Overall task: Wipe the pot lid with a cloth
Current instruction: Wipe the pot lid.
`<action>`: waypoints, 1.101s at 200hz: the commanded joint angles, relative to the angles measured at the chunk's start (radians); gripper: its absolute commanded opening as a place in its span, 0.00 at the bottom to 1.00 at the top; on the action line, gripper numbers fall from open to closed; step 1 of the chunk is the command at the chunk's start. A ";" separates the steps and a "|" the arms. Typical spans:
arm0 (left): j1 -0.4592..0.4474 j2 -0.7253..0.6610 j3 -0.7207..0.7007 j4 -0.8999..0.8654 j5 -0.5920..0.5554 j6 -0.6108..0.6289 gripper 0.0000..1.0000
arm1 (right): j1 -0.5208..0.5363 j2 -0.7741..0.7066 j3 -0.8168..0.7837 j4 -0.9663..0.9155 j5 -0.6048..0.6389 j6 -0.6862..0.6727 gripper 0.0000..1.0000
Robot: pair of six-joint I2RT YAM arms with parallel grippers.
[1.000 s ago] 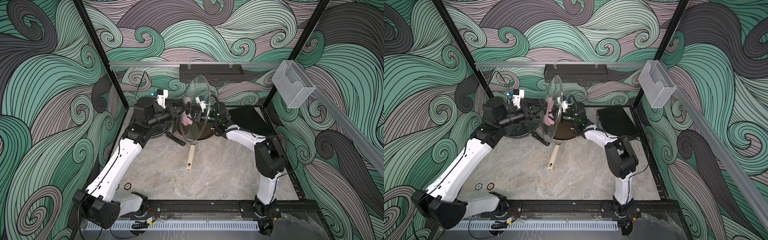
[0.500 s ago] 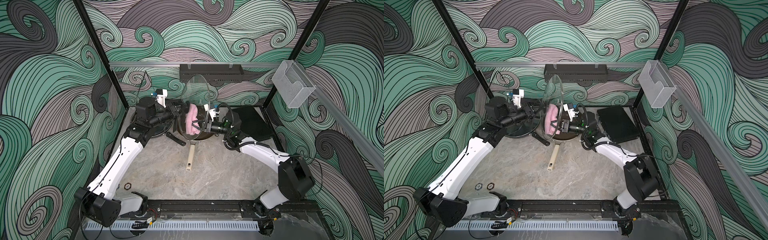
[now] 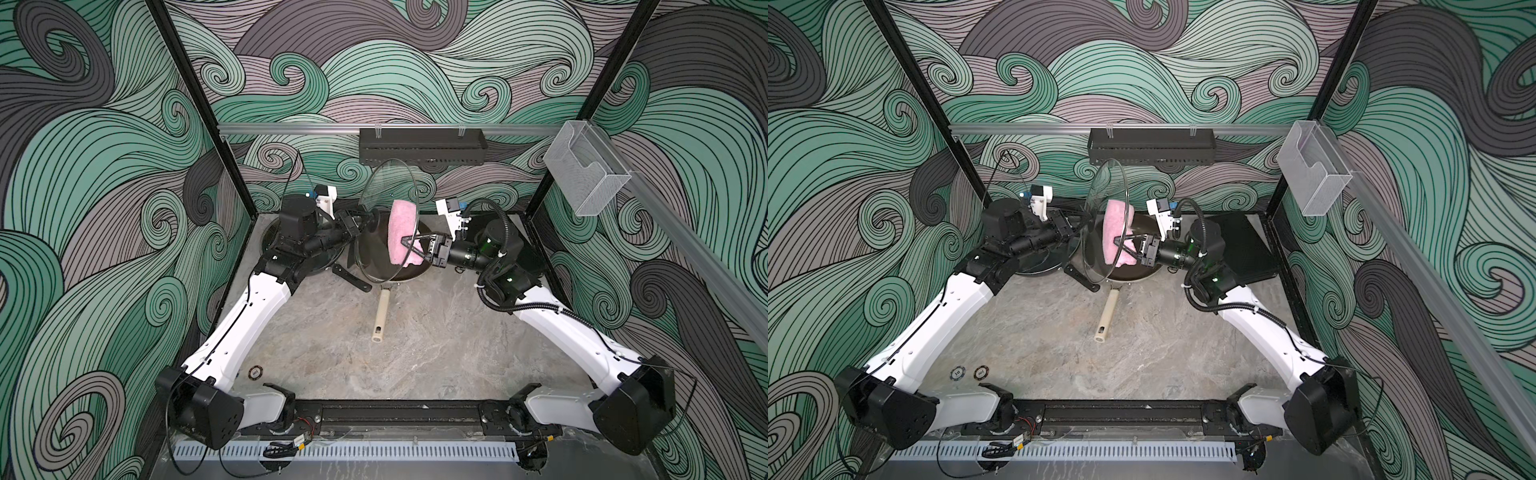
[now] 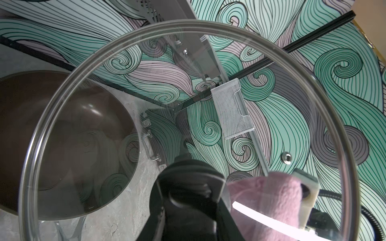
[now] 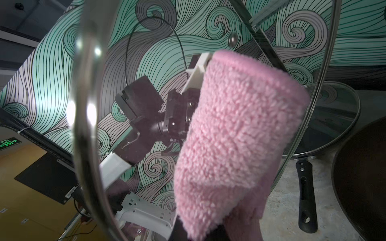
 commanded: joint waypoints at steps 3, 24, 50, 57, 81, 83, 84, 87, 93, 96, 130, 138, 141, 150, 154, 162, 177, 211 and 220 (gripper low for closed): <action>-0.012 -0.083 0.027 0.146 0.032 -0.002 0.00 | -0.038 0.047 0.077 0.019 0.005 -0.011 0.00; -0.014 -0.106 0.016 0.135 0.034 0.002 0.00 | -0.067 0.112 0.143 0.050 -0.013 0.012 0.00; -0.014 -0.118 0.015 0.133 0.046 0.001 0.00 | -0.077 0.200 0.224 0.084 -0.035 0.035 0.00; -0.014 -0.118 0.016 0.135 0.051 0.000 0.00 | -0.077 0.223 0.243 0.090 -0.037 0.046 0.00; -0.017 -0.120 0.027 0.143 0.069 -0.006 0.00 | -0.076 0.314 0.296 0.151 -0.059 0.096 0.00; -0.018 -0.120 0.028 0.144 0.071 -0.007 0.00 | -0.076 0.321 0.301 0.153 -0.060 0.099 0.00; -0.018 -0.120 0.028 0.144 0.072 -0.007 0.00 | -0.075 0.325 0.303 0.154 -0.062 0.100 0.00; -0.019 -0.118 0.030 0.144 0.073 -0.007 0.00 | -0.073 0.336 0.309 0.159 -0.065 0.102 0.00; -0.019 -0.118 0.034 0.144 0.076 -0.008 0.00 | -0.070 0.355 0.321 0.162 -0.066 0.108 0.00; -0.019 -0.118 0.036 0.145 0.078 -0.007 0.00 | -0.069 0.362 0.327 0.162 -0.065 0.110 0.00; -0.028 -0.116 0.056 0.153 0.087 -0.010 0.00 | -0.025 0.432 0.379 0.121 -0.060 0.077 0.00; -0.029 -0.113 0.062 0.153 0.086 -0.010 0.00 | -0.013 0.442 0.390 0.098 -0.058 0.063 0.00; -0.029 -0.112 0.064 0.153 0.086 -0.009 0.00 | -0.007 0.445 0.392 0.094 -0.056 0.060 0.00; -0.029 -0.110 0.070 0.152 0.084 -0.006 0.00 | 0.007 0.450 0.389 0.099 -0.056 0.061 0.00; -0.030 -0.108 0.072 0.152 0.080 -0.004 0.00 | 0.012 0.453 0.385 0.102 -0.057 0.062 0.00; -0.029 -0.105 0.077 0.152 0.074 -0.002 0.00 | 0.023 0.455 0.377 0.108 -0.059 0.063 0.00; -0.029 -0.099 0.085 0.158 0.074 -0.002 0.00 | 0.040 0.452 0.357 0.101 -0.057 0.052 0.00; -0.029 -0.090 0.110 0.156 0.053 0.012 0.00 | 0.057 0.408 0.257 0.118 -0.042 0.053 0.00; -0.029 -0.088 0.116 0.147 0.043 0.020 0.00 | 0.058 0.387 0.224 0.131 -0.037 0.057 0.00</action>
